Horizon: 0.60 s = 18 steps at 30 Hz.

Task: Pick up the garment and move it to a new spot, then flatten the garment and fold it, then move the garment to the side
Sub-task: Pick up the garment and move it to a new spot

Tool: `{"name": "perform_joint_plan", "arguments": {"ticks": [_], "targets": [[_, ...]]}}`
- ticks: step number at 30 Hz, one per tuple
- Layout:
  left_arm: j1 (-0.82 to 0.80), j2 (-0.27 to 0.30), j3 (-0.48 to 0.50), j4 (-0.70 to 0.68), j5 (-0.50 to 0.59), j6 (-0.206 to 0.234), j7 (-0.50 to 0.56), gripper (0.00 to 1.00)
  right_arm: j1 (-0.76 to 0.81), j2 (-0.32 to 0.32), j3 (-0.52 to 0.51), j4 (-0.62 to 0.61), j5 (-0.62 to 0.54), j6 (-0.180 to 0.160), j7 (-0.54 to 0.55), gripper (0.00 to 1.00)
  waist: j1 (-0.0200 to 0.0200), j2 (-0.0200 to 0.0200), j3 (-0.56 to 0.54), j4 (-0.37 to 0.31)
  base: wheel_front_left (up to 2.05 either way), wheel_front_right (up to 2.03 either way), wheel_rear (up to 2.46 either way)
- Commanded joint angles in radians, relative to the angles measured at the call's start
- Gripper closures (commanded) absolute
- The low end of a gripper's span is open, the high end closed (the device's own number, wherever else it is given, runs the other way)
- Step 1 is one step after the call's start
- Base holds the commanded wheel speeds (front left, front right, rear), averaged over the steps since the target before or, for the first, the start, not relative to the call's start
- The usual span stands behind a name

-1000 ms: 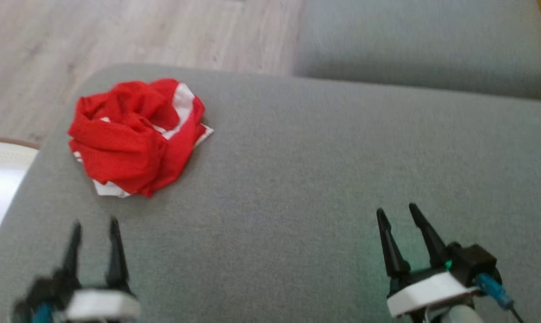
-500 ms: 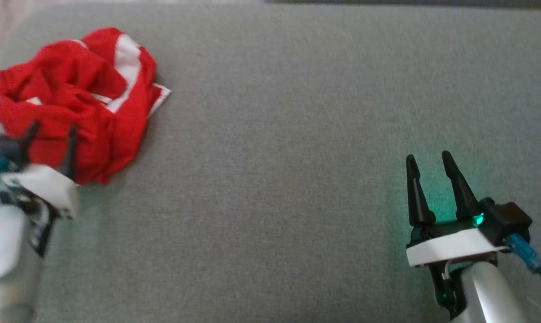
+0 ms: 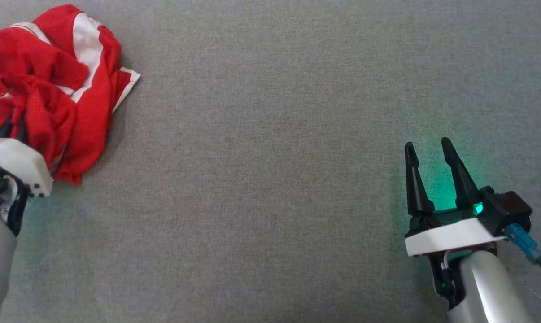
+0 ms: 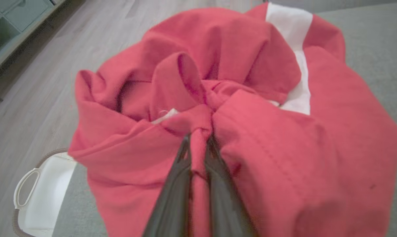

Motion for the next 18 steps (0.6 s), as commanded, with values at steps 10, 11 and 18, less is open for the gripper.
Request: {"name": "perform_joint_plan", "arguments": {"ticks": [10,11,18], "targets": [[-0.067,0.094,0.004,-0.017,-0.050,0.002,-0.233,1.00,-0.012,-0.005,0.047,0.007,0.025,-0.001,-0.011,0.00,-0.0002,0.0001,-0.103,-0.012,0.00,0.00,0.00],[-0.068,0.096,0.002,-0.030,-0.050,0.002,-0.245,1.00,-0.008,-0.005,0.051,0.009,0.027,-0.001,-0.011,0.00,-0.0002,0.0001,-0.118,-0.014,0.00,0.00,0.00],[-0.058,0.106,0.014,-0.214,-0.055,0.002,-0.272,1.00,0.017,-0.005,0.065,0.023,0.053,-0.001,-0.011,0.00,-0.0002,0.0001,-0.213,-0.037,0.00,0.00,0.00]]}}
